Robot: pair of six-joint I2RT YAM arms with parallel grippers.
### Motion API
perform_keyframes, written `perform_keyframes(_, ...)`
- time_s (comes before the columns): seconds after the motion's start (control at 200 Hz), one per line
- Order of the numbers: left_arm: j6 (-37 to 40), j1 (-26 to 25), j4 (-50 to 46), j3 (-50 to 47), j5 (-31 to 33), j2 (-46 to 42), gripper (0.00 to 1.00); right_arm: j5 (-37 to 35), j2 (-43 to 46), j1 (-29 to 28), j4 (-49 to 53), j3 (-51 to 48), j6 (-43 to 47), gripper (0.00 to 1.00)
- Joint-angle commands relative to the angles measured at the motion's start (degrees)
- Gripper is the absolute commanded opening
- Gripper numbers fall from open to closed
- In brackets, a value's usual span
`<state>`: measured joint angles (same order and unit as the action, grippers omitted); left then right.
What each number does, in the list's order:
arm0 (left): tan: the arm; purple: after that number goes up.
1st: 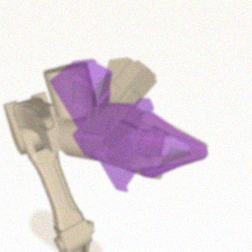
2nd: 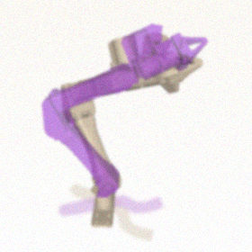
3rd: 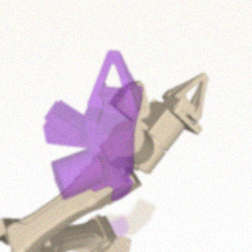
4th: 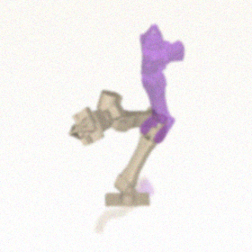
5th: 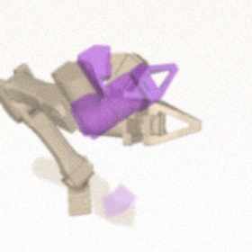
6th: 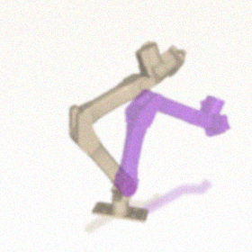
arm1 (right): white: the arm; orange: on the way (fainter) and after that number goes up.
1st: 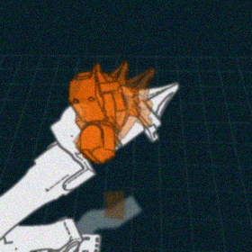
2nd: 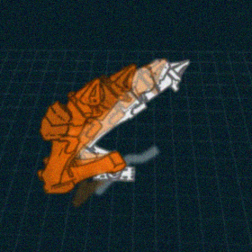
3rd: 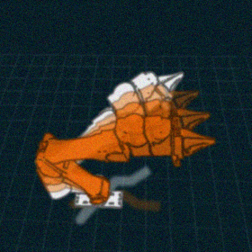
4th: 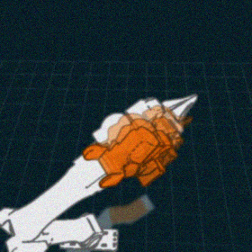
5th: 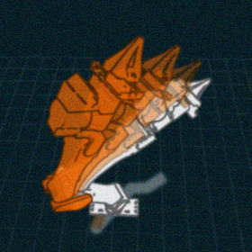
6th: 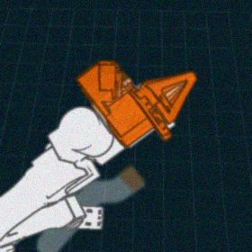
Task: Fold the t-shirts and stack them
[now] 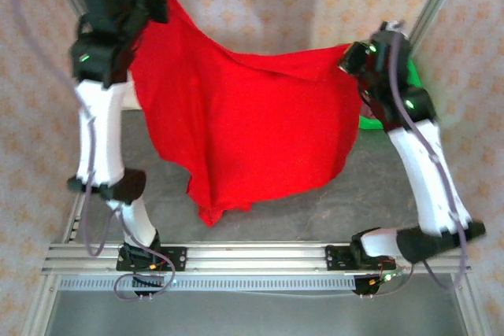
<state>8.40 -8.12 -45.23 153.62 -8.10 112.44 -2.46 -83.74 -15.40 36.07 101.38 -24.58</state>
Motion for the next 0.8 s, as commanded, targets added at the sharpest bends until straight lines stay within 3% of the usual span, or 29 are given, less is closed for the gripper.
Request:
perform_keyframes(0.0, 4.98, 0.48, 5.09, 1.67, -2.2, 10.73, 0.0, 4.48, -10.68, 2.43, -3.83, 4.84, -3.73, 0.0)
perform_keyframes(0.115, 6.93, 0.9, 10.6, 10.12, -2.62, 26.58, 0.0, 8.23, -26.53, 4.56, -4.75, 16.08, -6.78, 0.0)
perform_keyframes(0.185, 7.88, 0.87, 16.04, 13.6, -2.29, 33.53, 0.06, 10.64, -36.81, 5.82, -3.28, 27.29, -8.54, 0.26)
perform_keyframes(0.205, 7.74, 0.85, 18.22, 13.51, -1.69, 34.61, 0.11, 10.46, -40.0, 6.09, -1.82, 31.67, -8.97, 0.38)
perform_keyframes(0.225, 7.73, 0.9, 20.05, 13.54, -1.6, 35.47, 0.25, 10.46, -43.22, 6.37, -0.11, 36.52, -9.38, 0.48)
perform_keyframes(0.255, 7.54, 0.85, 22.07, 13.55, -1.34, 36.11, 0.59, 11.4, -48.09, 6.89, 2.23, 44.55, -9.9, 0.57)
perform_keyframes(0.27, 7.2, 0.86, 22.84, 13.55, -1.12, 36.23, 0.69, 12.0, -50.07, 7.13, 3.83, 48.5, -10.08, 0.59)
perform_keyframes(0.325, 5.56, 0.89, 23.78, 13.46, -0.19, 35.37, 0.7, 14.22, -57.64, 7.74, 8.19, 62.68, -11.14, 0.6)
perform_keyframes(0.365, 4.25, 0.86, 23.14, 13.31, 1.05, 33.98, 0.73, 14.74, -58.89, 7.75, 9.06, 65.54, -11.19, 0.61)
perform_keyframes(0.42, 2.55, 0.89, 20.47, 12.95, 2.17, 31.43, 0.92, 14.99, -56.26, 7.62, 8.51, 61.53, -10.26, 0.62)
perform_keyframes(0.495, 0.47, 0.65, 12.69, 12.01, 2.82, 26.81, 0.97, 17.47, -49.58, 7.34, 7.0, 50.29, -7.81, 0.62)
perform_keyframes(0.556, -2.47, 0.1, 9.45, 5.62, 5.76, 21.37, 0.99, 18.41, -42.28, 6.15, 3.53, 37.3, -4.37, 0.62)
perform_keyframes(0.621, -6.73, -0.55, 12.43, -11.18, 7.59, 12.05, 0.99, 16.35, -33.4, 4.13, -2.24, 21.4, -0.49, 0.62)
perform_keyframes(0.721, -15.22, -1.57, 31.0, -48.01, 3.6, -6.03, 0.98, 15.52, -22.93, 3.09, -8.55, 2.25, 1.1, 0.58)
perform_keyframes(0.796, -20.98, -2.85, 35.38, -63.81, 0.86, -12.59, 0.9, 16.07, -19.24, 3.11, -8.34, -6.26, 2.4, 0.56)
